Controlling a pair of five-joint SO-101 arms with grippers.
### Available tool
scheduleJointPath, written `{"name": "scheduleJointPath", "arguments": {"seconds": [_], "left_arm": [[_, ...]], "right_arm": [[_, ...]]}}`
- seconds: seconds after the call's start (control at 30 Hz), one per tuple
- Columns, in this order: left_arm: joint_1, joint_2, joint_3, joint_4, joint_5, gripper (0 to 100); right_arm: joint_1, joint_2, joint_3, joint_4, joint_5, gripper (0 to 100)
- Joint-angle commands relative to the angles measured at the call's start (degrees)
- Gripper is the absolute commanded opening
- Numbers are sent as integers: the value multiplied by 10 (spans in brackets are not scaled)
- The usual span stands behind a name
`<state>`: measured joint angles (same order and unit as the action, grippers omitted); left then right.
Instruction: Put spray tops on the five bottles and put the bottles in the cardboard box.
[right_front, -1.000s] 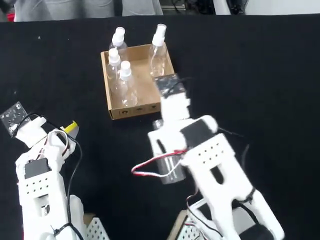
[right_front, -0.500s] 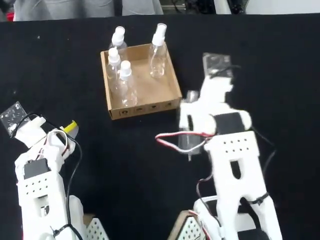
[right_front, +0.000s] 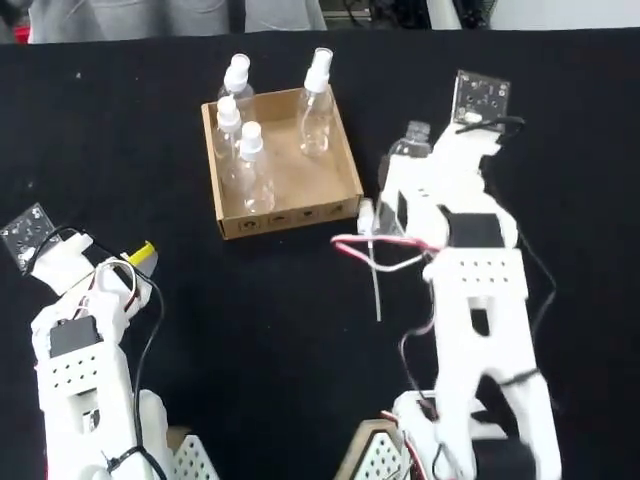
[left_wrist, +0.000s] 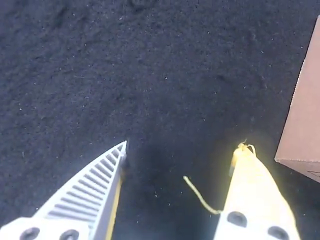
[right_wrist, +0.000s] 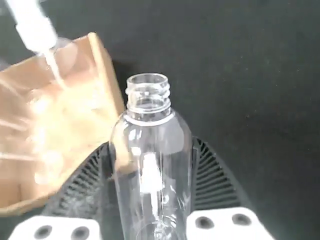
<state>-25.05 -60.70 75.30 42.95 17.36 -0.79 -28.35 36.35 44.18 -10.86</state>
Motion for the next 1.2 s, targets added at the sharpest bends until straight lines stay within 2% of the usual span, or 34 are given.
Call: {"name": "scheduleJointPath", "arguments": {"seconds": [0.0, 0.3, 0.57, 0.93, 1.1, 1.17], "left_arm": [[-7, -13, -11, -12, 4, 302], [-7, -13, -11, -12, 4, 302], [-7, -13, -11, -12, 4, 302], [-7, -13, -11, -12, 4, 302], [-7, -13, -11, -12, 4, 302], [-7, -13, -11, -12, 4, 302]], "right_arm": [[19, 42, -7, -82, 2, 49], [19, 149, -7, -269, 2, 49], [19, 240, -8, -383, 5, 49], [15, 320, -9, -411, 5, 49], [15, 322, 0, -392, 9, 49], [15, 321, 2, -361, 33, 49]]}}
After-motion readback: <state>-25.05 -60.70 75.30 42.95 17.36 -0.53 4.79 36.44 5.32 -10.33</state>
